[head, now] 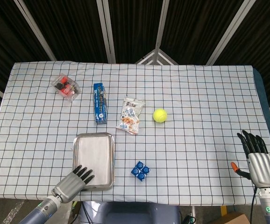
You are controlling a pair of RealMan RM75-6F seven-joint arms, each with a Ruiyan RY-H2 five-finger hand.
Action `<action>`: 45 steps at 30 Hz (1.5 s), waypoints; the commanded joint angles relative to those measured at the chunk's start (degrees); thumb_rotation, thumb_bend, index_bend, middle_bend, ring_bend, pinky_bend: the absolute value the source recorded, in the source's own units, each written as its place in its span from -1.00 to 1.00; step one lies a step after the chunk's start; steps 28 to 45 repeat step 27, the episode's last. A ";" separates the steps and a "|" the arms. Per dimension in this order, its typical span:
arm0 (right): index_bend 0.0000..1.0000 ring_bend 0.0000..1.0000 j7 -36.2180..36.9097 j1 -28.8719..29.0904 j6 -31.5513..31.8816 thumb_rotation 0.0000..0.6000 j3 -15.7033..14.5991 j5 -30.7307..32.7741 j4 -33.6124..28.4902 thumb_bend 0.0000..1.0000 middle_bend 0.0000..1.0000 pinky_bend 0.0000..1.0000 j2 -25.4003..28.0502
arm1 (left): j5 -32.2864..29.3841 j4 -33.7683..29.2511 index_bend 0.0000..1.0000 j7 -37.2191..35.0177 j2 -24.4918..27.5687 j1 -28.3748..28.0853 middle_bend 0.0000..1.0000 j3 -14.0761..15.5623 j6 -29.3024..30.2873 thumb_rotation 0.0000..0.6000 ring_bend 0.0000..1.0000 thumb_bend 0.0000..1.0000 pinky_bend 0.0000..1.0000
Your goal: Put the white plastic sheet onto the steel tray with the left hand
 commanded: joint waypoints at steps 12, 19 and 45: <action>-1.00 -1.00 0.14 -0.08 0.24 1.00 -0.02 -0.18 0.12 -0.37 -1.00 -1.00 0.03 | 12.78 -3.61 -1.00 -7.85 3.78 2.81 -1.00 2.03 8.74 1.00 -1.00 -0.06 -1.00; -1.00 -1.00 0.07 -0.05 0.20 1.00 -0.07 -0.27 0.23 -0.37 -1.00 -1.00 0.00 | 25.85 -0.19 -1.00 -22.13 8.98 8.41 -1.00 2.46 21.93 1.00 -1.00 -0.61 -1.00; -1.00 -1.00 -1.73 -0.05 0.72 1.00 -0.34 -1.23 0.63 -0.37 -1.00 -1.00 -0.50 | 29.49 16.39 -1.00 -39.07 7.03 17.91 -1.00 -1.08 40.71 1.00 -1.00 -0.92 -1.00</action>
